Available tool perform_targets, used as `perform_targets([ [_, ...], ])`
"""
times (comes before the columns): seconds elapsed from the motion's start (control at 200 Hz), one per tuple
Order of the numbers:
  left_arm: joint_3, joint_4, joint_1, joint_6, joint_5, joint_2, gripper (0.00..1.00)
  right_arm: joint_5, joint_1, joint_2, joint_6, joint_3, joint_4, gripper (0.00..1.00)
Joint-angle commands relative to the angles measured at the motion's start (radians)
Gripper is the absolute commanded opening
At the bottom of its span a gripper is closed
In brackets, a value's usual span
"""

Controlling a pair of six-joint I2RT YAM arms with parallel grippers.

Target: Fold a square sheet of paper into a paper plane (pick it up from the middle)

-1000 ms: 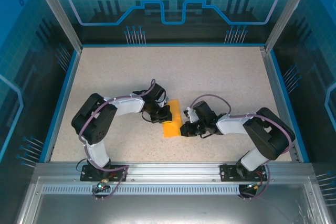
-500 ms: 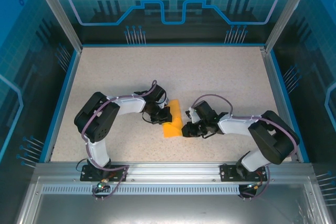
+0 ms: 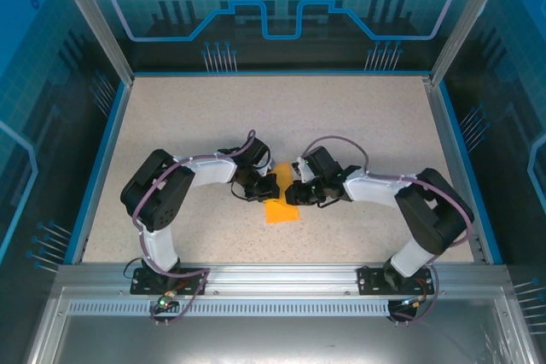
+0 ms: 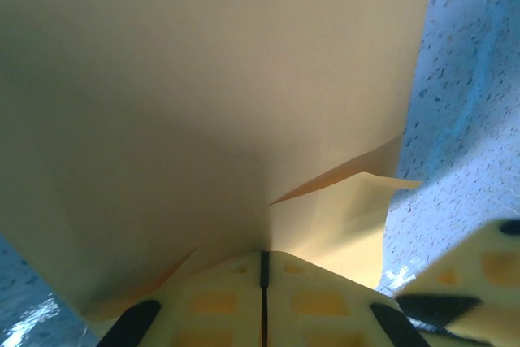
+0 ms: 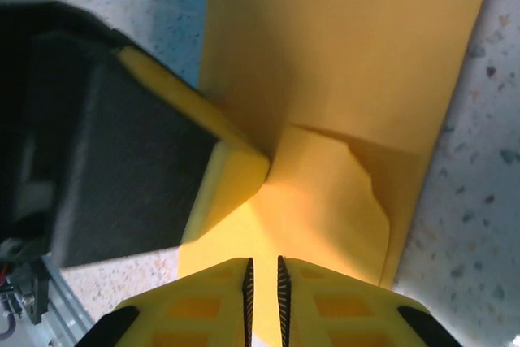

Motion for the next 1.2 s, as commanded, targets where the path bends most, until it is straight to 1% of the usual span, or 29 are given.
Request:
perform_targets([
  [0.0,-0.029,-0.035,0.0,0.024,-0.056,0.039,0.07,-0.005,-0.028,0.067,-0.014,0.041,0.017,0.17],
  [0.25,-0.03,-0.042,0.003,0.036,-0.054,0.041,0.07,0.007,-0.064,0.15,-0.025,0.074,0.04,0.16],
  [0.54,-0.038,-0.051,0.002,0.046,-0.057,0.048,0.07,0.013,-0.114,0.157,-0.008,0.066,0.073,0.15],
  [0.77,-0.041,-0.055,0.003,0.05,-0.059,0.05,0.07,0.008,-0.112,0.152,-0.009,0.092,0.057,0.14],
  [0.8,-0.04,-0.053,0.003,0.05,-0.059,0.05,0.07,0.008,-0.109,0.153,-0.009,0.126,0.054,0.14],
  [0.995,-0.041,-0.054,0.003,0.053,-0.06,0.05,0.07,-0.013,-0.105,0.191,-0.01,0.144,0.066,0.14],
  [1.195,-0.051,-0.054,0.005,0.056,-0.06,0.047,0.07,0.041,-0.104,0.196,-0.04,0.142,0.015,0.13],
])
